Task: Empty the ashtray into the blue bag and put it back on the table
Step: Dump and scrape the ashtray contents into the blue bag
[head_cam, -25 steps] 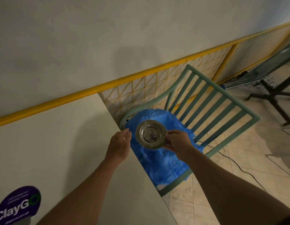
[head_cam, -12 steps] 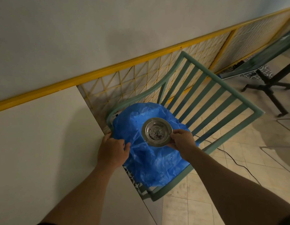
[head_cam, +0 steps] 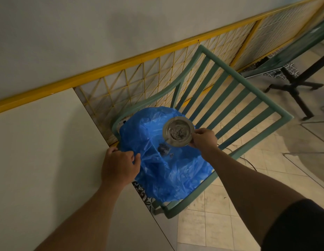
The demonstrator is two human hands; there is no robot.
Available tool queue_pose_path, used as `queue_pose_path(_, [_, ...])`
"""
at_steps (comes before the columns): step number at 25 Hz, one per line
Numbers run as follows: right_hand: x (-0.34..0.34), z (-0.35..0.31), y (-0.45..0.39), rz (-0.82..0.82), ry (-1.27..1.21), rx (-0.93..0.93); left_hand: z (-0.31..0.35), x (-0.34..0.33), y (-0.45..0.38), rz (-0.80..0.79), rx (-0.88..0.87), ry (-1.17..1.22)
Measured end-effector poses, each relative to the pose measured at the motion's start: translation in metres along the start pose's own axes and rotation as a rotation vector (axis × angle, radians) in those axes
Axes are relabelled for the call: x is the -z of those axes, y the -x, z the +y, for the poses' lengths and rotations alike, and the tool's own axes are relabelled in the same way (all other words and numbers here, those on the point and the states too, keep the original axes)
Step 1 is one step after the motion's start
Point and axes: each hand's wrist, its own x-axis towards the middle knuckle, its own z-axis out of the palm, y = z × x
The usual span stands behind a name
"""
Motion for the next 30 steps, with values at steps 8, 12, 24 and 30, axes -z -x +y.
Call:
queue_pose_path(8, [0.000, -0.003, -0.019, 0.108, 0.422, 0.334, -0.001, -0.002, 0.000, 0.008, -0.002, 0.009])
queue_pose_path(12, [-0.008, 0.006, -0.022, 0.085, 0.506, 0.442, -0.001, -0.003, 0.000, 0.013, -0.001, 0.021])
queue_pose_path(24, [-0.016, 0.016, -0.023, 0.033, 0.697, 0.593, -0.001, -0.002, 0.001, -0.004, 0.008, 0.023])
queue_pose_path(30, [-0.017, 0.017, -0.023, 0.005, 0.849, 0.704, 0.001, 0.000, 0.002, -0.007, 0.005, 0.035])
